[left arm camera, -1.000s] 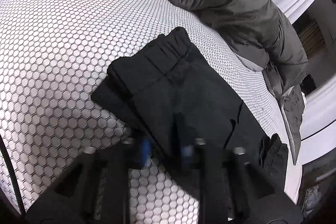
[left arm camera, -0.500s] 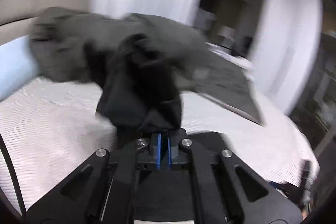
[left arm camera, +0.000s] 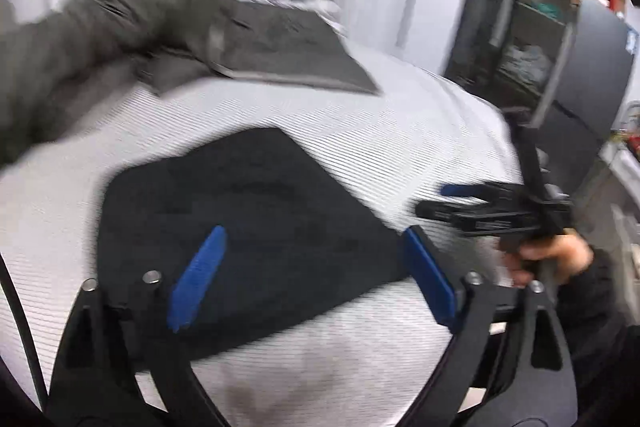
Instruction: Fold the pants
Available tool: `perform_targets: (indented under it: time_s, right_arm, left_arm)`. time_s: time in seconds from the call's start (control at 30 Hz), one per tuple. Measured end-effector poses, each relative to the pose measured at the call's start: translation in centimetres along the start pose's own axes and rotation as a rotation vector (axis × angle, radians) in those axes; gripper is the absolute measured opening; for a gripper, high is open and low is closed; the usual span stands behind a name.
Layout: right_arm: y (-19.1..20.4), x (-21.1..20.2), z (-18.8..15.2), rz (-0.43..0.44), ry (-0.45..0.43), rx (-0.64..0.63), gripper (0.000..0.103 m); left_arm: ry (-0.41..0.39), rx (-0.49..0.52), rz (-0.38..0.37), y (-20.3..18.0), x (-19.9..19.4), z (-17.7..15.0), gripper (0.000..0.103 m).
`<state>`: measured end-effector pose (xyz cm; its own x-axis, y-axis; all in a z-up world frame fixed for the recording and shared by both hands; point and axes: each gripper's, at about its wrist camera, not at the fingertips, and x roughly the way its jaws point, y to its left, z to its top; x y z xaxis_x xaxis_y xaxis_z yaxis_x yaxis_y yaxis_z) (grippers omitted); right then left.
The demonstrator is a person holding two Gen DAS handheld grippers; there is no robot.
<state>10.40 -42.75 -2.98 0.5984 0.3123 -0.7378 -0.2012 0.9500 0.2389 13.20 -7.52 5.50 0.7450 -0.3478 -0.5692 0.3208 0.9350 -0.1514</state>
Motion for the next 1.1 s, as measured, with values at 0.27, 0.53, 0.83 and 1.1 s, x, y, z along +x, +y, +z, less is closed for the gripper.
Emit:
perform_targets:
  time_s: [0.27, 0.53, 0.83, 1.1]
  right_arm:
    - [3.2, 3.3, 1.6, 0.418, 0.056, 0.116, 0.086]
    - [4.5, 9.5, 2.6, 0.374, 0.196, 0.154, 0.086]
    - [5.5, 10.6, 3.8, 0.410, 0.155, 0.173, 0.019]
    - [9.3, 1.1, 4.1, 0.302, -0.033, -0.056, 0.016]
  left_arm:
    - [0.091, -0.306, 0.303, 12.7, 1.3, -4.9, 0.089]
    - [0.246, -0.354, 0.435, 19.4, 4.0, -9.8, 0.088]
    - [0.222, -0.345, 0.427, 19.3, 3.2, -9.4, 0.088]
    - [0.085, -0.305, 0.323, 16.2, -0.4, -7.4, 0.088]
